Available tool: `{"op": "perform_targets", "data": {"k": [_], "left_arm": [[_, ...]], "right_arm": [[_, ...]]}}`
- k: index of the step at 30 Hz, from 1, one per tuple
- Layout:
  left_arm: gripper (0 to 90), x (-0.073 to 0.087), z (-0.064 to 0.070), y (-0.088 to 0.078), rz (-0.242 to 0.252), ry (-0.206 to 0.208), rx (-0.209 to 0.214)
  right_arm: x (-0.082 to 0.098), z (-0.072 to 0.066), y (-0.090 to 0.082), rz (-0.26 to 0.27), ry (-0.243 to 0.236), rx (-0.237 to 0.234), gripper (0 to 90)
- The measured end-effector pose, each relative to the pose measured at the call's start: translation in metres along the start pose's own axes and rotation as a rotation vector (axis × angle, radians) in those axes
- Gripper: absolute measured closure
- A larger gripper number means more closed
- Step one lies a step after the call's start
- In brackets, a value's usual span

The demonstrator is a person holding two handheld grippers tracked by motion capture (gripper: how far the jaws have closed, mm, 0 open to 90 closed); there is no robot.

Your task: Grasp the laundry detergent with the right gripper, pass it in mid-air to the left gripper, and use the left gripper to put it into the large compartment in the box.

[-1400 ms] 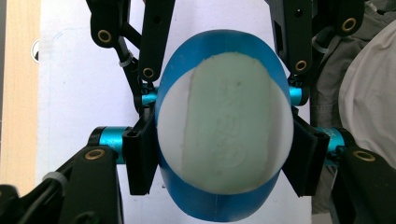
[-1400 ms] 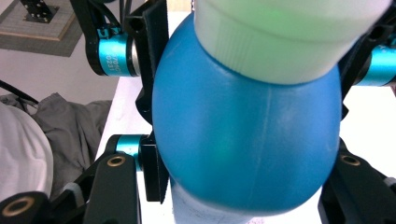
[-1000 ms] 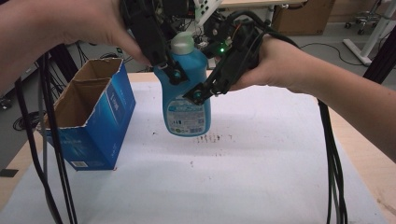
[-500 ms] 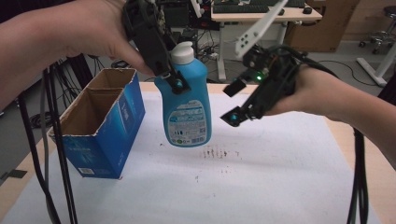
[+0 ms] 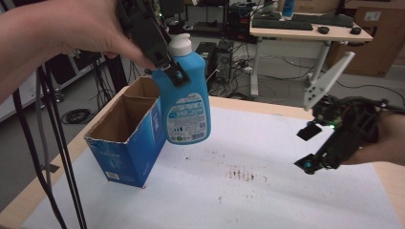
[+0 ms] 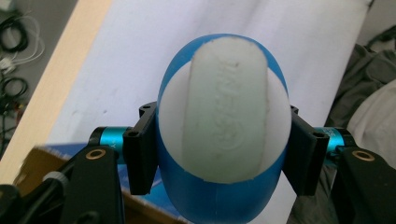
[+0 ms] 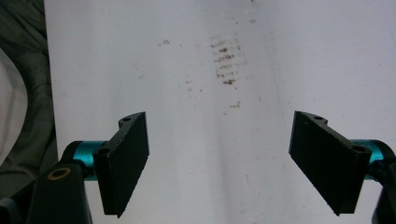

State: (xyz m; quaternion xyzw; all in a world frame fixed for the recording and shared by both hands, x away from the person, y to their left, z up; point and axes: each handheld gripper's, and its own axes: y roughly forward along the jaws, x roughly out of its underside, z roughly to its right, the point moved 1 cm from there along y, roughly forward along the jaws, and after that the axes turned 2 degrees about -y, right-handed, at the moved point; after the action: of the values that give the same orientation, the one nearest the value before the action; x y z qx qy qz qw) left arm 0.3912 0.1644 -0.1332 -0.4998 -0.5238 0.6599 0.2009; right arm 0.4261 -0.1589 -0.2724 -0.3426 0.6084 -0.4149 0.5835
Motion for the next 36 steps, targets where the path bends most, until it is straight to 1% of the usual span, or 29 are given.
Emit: {"op": "perform_targets", "data": {"k": [2, 5, 10, 12, 13, 16, 21, 25, 28, 30, 32, 36], "left_arm": [[38.3, 0.006, -0.003, -0.008, 0.007, -0.034, -0.023], [38.3, 0.015, -0.009, -0.019, 0.015, -0.091, -0.056], [38.3, 0.033, -0.018, -0.036, 0.025, -0.174, -0.104], [38.3, 0.041, -0.022, -0.043, 0.025, -0.206, -0.127], [38.3, 0.044, -0.023, -0.045, 0.029, -0.222, -0.14], [38.3, 0.054, -0.029, -0.05, 0.019, -0.264, -0.178], [38.3, 0.068, -0.04, -0.055, 0.002, -0.333, -0.23], [38.3, 0.074, -0.048, -0.053, -0.023, -0.366, -0.263], [38.3, 0.076, -0.05, -0.05, -0.046, -0.374, -0.282], [38.3, 0.077, -0.052, -0.047, -0.053, -0.376, -0.285], [38.3, 0.079, -0.053, -0.045, -0.054, -0.382, -0.284], [38.3, 0.081, -0.054, -0.04, -0.061, -0.383, -0.279]], "right_arm": [[0.005, 0.004, -0.003, 0.002, 0.018, -0.006, 19.5], [0.013, 0.01, -0.009, -0.01, 0.041, 0.001, 19.5], [0.027, 0.019, -0.019, -0.033, 0.07, 0.032, 19.5], [0.032, 0.023, -0.023, -0.032, 0.083, 0.042, 19.4], [0.034, 0.024, -0.025, -0.035, 0.087, 0.042, 19.5], [0.039, 0.028, -0.028, -0.038, 0.094, 0.053, 19.5], [0.044, 0.032, -0.03, -0.026, 0.109, 0.07, 19.5], [0.046, 0.034, -0.031, -0.022, 0.114, 0.07, 19.5], [0.047, 0.034, -0.031, -0.027, 0.115, 0.073, 19.5], [0.047, 0.034, -0.032, -0.025, 0.112, 0.075, 19.4], [0.049, 0.034, -0.034, -0.016, 0.123, 0.081, 19.5], [0.051, 0.035, -0.035, -0.02, 0.125, 0.083, 19.4]]}}
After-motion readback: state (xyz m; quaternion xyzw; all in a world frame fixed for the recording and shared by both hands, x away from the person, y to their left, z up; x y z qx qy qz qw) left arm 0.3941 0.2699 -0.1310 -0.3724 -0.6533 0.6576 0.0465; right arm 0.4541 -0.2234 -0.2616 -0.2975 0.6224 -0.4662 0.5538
